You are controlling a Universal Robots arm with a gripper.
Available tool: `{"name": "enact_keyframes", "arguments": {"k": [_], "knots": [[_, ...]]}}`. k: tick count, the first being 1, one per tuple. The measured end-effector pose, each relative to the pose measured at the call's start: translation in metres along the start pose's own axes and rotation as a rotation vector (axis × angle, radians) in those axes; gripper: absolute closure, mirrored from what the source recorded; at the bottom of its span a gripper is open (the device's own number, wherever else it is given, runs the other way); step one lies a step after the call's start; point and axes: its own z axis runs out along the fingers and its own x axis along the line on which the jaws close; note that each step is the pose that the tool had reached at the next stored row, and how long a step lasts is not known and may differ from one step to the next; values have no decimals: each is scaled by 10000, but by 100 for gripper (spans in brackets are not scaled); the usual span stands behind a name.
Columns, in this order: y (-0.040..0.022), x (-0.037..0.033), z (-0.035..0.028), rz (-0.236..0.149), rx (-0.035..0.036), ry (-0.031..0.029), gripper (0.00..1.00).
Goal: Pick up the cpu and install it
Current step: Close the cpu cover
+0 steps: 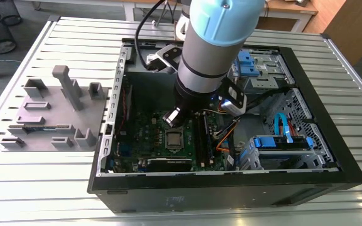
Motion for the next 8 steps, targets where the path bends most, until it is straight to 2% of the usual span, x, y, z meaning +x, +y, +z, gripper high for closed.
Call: {"name": "enact_keyframes", "arguments": {"k": [5, 6, 8], "knots": [[46, 55, 27, -1, 10, -9, 89], [45, 59, 27, -1, 20, 0, 89], [38, 66, 26, 3, 79, 55, 89]]}}
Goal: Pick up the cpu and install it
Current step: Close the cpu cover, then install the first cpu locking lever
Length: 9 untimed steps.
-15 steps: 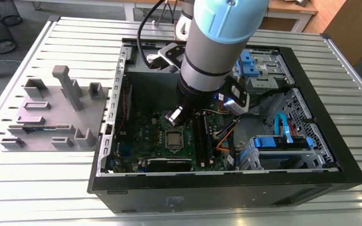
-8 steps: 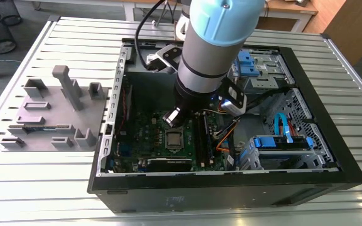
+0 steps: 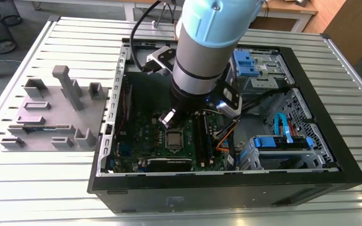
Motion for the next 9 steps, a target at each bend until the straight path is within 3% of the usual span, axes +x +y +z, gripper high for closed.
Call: {"name": "enact_keyframes", "arguments": {"k": [2, 4, 6, 9], "knots": [[-3, 4, -2, 7, 65, 61, 89], [-3, 5, -1, 6, 69, 63, 89], [-3, 5, -1, -11, 167, -41, 89], [-2, 5, -1, -10, 167, -42, 89]]}}
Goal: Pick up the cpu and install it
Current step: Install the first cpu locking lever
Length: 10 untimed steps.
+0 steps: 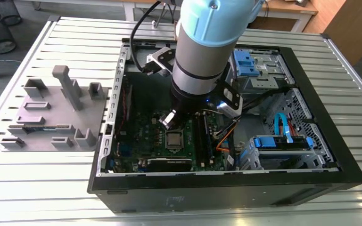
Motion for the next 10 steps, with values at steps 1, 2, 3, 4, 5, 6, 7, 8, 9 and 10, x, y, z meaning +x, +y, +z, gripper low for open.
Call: {"name": "enact_keyframes", "arguments": {"k": [1, 2, 3, 4, 5, 6, 7, 8, 9, 10], "knots": [[0, 0, 0, -1, 0, 0, 89], [0, 0, 0, 0, 0, 0, 89], [0, 0, 0, -1, 1, 0, 89], [0, 0, 0, -1, 1, -1, 89], [0, 0, 0, 0, 1, 0, 89], [0, 0, 0, -1, 1, -1, 89], [0, 0, -1, 0, 2, -1, 89], [1, 0, -8, 0, 4, 3, 89], [2, -1, -22, 0, 3, 1, 89], [5, -2, -40, 0, 1, -2, 89]]}}
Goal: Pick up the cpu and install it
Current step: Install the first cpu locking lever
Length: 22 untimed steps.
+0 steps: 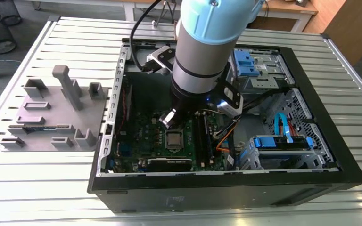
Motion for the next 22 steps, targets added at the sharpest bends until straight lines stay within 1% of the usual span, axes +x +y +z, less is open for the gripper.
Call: {"name": "enact_keyframes", "arguments": {"k": [3, 9, 11, 13, 16, 22], "knots": [[9, -3, -74, 0, -5, -6, 89], [32, -12, -266, -1, -10, -9, 89], [37, -14, -308, -1, -10, -9, 89], [39, -15, -323, -1, -10, -10, 89], [53, -28, -324, -1, -11, -10, 89], [54, -28, -324, -1, -11, -10, 89]]}}
